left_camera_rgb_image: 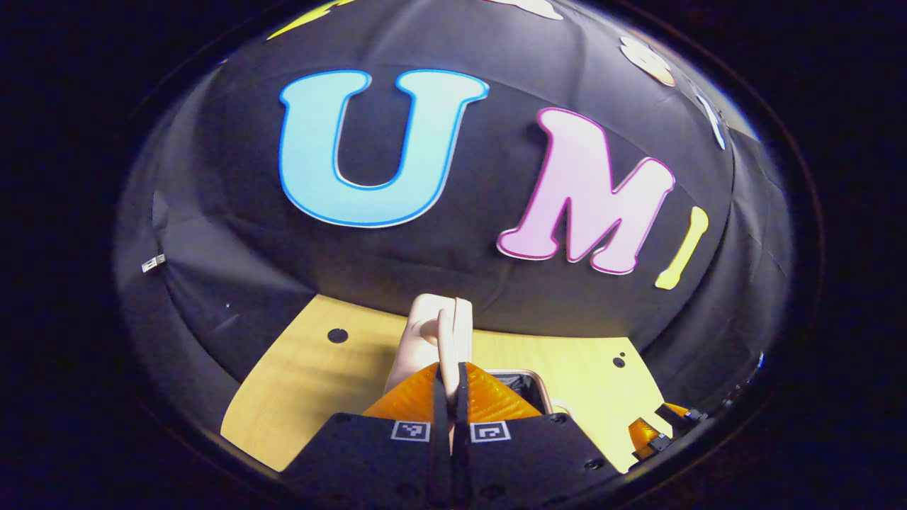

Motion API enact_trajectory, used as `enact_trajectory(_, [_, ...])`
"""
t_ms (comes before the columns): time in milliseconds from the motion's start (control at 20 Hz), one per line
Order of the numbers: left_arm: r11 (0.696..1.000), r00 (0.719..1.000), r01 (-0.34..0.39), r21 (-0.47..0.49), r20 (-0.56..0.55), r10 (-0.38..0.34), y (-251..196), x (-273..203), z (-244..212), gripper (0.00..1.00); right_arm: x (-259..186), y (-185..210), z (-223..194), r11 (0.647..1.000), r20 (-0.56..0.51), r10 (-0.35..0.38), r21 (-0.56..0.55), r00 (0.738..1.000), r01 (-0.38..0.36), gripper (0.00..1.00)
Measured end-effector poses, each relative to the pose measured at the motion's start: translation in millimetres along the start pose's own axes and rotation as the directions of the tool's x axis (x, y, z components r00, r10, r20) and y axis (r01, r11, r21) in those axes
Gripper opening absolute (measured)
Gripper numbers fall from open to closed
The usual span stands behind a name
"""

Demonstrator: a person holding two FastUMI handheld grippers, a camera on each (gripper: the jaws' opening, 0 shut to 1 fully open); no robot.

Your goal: First open the suitcase, pack the skin care products into it, and then close the suitcase.

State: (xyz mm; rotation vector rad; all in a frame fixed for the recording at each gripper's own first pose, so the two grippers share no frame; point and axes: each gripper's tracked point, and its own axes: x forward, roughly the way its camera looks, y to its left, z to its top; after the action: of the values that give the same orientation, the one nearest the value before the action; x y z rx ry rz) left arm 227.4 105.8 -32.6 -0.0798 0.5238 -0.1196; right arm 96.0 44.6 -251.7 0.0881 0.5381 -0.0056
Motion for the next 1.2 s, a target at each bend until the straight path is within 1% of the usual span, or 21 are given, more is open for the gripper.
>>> enact_trajectory(50, [0.999,0.999,0.031,-0.007,-0.006,-0.031,-28.1,3.5,-9.3,0.06,-2.0,-2.7,2.6,1.0,0.0,0.008,0.01,1.0,-0.008,0.98])
enact_trajectory(100, [0.997,0.997,0.073,-0.022,-0.019,-0.073,-57.7,7.9,-20.2,0.06,-4.1,-7.0,4.1,1.0,0.0,0.012,0.018,1.0,-0.012,0.94])
enact_trajectory(150, [0.993,0.993,0.11,-0.04,-0.036,-0.112,-83.6,13.0,-33.8,0.06,-6.4,-13.9,6.0,1.0,-0.002,0.011,0.024,1.0,-0.011,0.97])
enact_trajectory(200, [0.988,0.988,0.143,-0.056,-0.057,-0.146,-107.8,21.1,-48.9,0.06,-9.3,-21.5,7.4,0.999,-0.002,0.01,0.033,1.0,-0.01,0.98])
enact_trajectory(350, [0.979,0.972,0.187,-0.078,-0.129,-0.196,-160.0,52.8,-103.7,0.06,-18.4,-44.9,4.7,0.998,-0.019,0.002,0.068,1.0,-0.001,0.97])
enact_trajectory(450, [0.978,0.967,0.188,-0.095,-0.154,-0.201,-184.0,79.1,-137.7,0.06,-25.6,-63.8,3.6,0.997,-0.018,-0.018,0.073,1.0,0.02,0.96])
enact_trajectory(550, [0.981,0.965,0.168,-0.097,-0.186,-0.184,-195.6,98.5,-173.5,0.06,-37.3,-80.5,12.2,0.994,0.009,-0.037,0.099,0.999,0.036,0.97])
enact_trajectory(650, [0.984,0.953,0.149,-0.093,-0.251,-0.168,-202.0,115.5,-206.5,0.07,-42.2,-92.1,17.7,0.993,0.021,-0.055,0.11,0.998,0.052,0.97])
enact_trajectory(750, [0.984,0.938,0.123,-0.132,-0.307,-0.159,-210.2,121.2,-233.0,0.11,-50.3,-105.5,22.4,0.99,0.023,-0.078,0.117,0.997,0.075,0.97])
enact_trajectory(800, [0.979,0.937,0.115,-0.167,-0.308,-0.163,-210.2,120.1,-232.8,0.18,-54.9,-111.1,26.1,0.989,0.026,-0.091,0.123,0.995,0.088,0.97])
enact_trajectory(850, [0.974,0.938,0.119,-0.194,-0.298,-0.174,-211.9,118.2,-229.7,0.22,-59.7,-116.1,31.7,0.987,0.03,-0.103,0.127,0.994,0.098,0.97])
enact_trajectory(900, [0.967,0.936,0.131,-0.22,-0.293,-0.194,-216.1,113.7,-227.0,0.36,-65.4,-120.2,36.9,0.986,0.031,-0.114,0.127,0.993,0.109,0.97])
enact_trajectory(950, [0.962,0.937,0.139,-0.236,-0.284,-0.205,-221.5,108.9,-223.3,0.33,-71.9,-123.4,42.5,0.985,0.03,-0.123,0.124,0.992,0.118,0.97])
enact_trajectory(1000, [0.957,0.937,0.158,-0.242,-0.269,-0.223,-225.0,96.9,-213.8,0.49,-80.7,-126.7,49.5,0.984,0.034,-0.136,0.118,0.99,0.131,0.97])
enact_trajectory(1050, [0.962,0.947,0.157,-0.222,-0.243,-0.211,-223.4,87.0,-206.2,0.69,-89.0,-129.6,60.7,0.983,0.05,-0.15,0.11,0.987,0.144,0.97])
enact_trajectory(1100, [0.969,0.96,0.154,-0.191,-0.204,-0.193,-214.4,72.1,-188.4,0.88,-99.0,-130.9,72.7,0.983,0.073,-0.163,0.097,0.984,0.156,0.97])
enact_trajectory(1150, [0.979,0.974,0.137,-0.149,-0.16,-0.161,-207.6,56.5,-179.1,0.96,-108.1,-130.4,82.8,0.982,0.094,-0.176,0.079,0.98,0.169,0.97])
enact_trajectory(1200, [0.989,0.987,0.109,-0.103,-0.111,-0.12,-195.5,38.9,-163.0,0.96,-118.6,-127.7,89.9,0.982,0.109,-0.181,0.063,0.977,0.175,0.97])
